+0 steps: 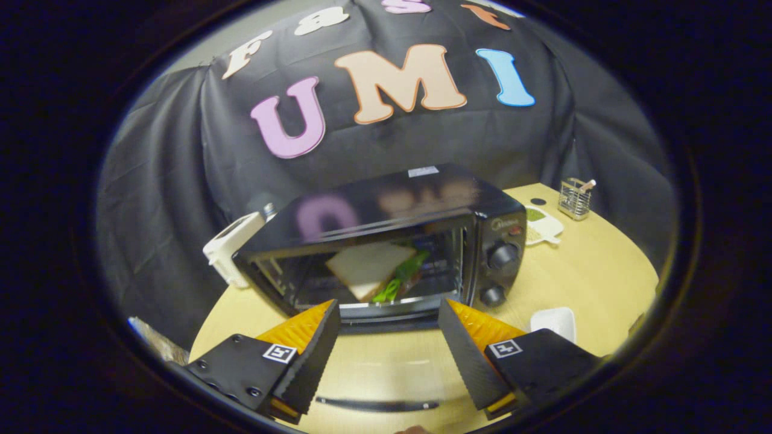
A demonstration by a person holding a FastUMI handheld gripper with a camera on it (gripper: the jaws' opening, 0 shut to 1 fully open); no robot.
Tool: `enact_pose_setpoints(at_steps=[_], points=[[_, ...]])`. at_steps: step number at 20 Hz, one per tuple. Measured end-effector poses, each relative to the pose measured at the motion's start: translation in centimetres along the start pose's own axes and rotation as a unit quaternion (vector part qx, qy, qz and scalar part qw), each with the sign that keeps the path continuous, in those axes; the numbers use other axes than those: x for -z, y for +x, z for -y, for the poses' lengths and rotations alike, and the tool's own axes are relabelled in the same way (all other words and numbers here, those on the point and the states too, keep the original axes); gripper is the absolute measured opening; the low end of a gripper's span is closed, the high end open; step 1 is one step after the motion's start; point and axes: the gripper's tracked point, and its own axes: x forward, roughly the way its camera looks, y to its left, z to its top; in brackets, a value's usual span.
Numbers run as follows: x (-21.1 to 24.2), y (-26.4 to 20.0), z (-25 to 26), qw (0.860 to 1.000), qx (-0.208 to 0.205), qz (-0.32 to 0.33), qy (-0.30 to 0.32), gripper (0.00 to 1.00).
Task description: Open the toaster oven, put the food inside, and close the toaster oven door.
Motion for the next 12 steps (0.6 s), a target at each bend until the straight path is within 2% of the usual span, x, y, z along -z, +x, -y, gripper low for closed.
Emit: enact_pose_setpoints(at_steps=[4, 9, 12], points=[[4.0, -4.8, -0.5, 0.998, -0.033, -0.059, -0.006, 0.99], [9.3, -7.5, 0.5, 0.992, -0.034, -0.12, 0.006, 0.99], [12.3, -7.2, 2.1, 0.987, -0.019, -0.157, -0.001, 1.0]])
